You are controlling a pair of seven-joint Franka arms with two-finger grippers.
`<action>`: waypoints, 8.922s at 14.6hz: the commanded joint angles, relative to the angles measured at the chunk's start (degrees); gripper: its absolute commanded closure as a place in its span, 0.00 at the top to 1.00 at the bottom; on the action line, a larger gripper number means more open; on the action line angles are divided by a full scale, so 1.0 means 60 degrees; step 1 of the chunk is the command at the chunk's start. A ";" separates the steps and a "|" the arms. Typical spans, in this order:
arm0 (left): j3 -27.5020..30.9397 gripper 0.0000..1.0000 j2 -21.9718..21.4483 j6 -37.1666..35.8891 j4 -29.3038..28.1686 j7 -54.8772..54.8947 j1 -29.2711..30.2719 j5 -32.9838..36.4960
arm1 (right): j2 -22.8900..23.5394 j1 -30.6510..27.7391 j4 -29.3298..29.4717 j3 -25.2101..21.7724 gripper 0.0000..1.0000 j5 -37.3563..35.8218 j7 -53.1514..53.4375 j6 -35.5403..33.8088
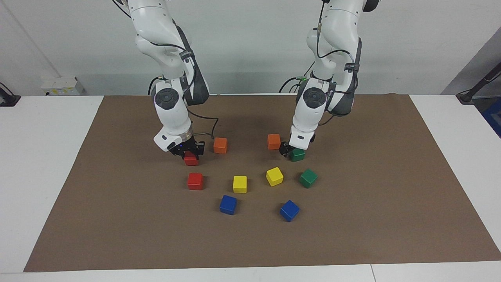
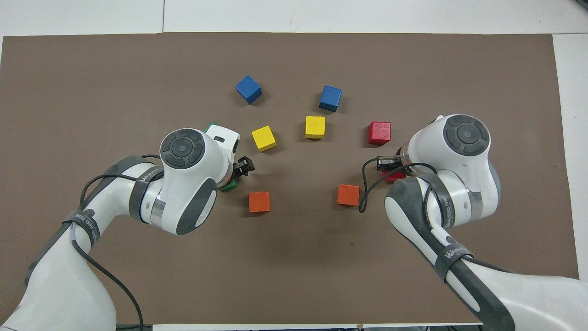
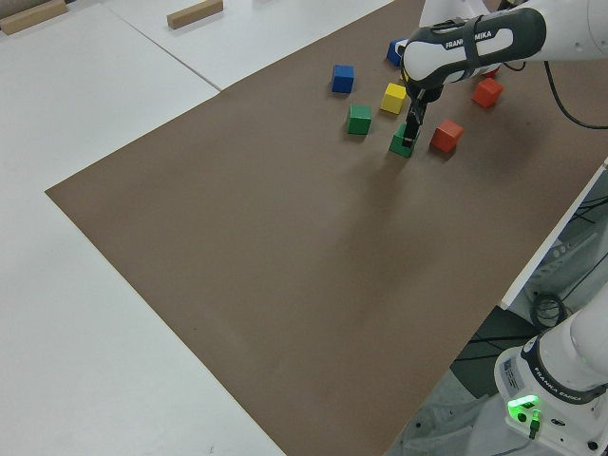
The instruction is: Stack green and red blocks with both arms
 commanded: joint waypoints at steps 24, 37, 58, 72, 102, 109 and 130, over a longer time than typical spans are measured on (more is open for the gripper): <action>0.0213 0.00 0.0047 -0.1963 0.1499 0.7879 0.4356 0.0145 | 0.1203 -0.2796 0.1054 -0.0036 0.00 0.0066 -0.4220 0.1149; 0.0199 0.00 0.0840 -0.1260 0.1488 0.8966 0.4840 0.0761 | 0.1262 -0.2884 0.0951 -0.0036 0.00 0.0081 -0.4161 0.1164; 0.0199 1.00 0.0576 -0.1919 0.2057 0.6702 0.4695 -0.0028 | 0.1114 -0.0513 0.4012 0.0345 1.00 -0.0197 -0.0692 -0.2558; 0.0169 1.00 0.2070 -0.1981 0.4301 -0.1845 0.1398 -0.0075 | 0.2302 -0.0203 0.3267 0.0345 1.00 -0.0198 0.0219 -0.0463; 0.0125 0.00 0.1312 -0.3087 0.3510 0.0563 0.1995 0.0673 | 0.1337 -0.1651 0.3573 0.0228 0.00 -0.0637 -0.2384 -0.2174; 0.0169 0.00 0.0327 -0.4278 0.3114 0.6718 0.4120 0.0365 | 0.0207 -0.2736 0.2738 0.0243 0.00 -0.0622 -0.4453 -0.2352; 0.0213 0.00 0.0137 -0.2827 0.1737 0.8863 0.5030 0.0380 | 0.0559 -0.3074 0.1757 0.0257 0.00 -0.0022 -0.4190 -0.0799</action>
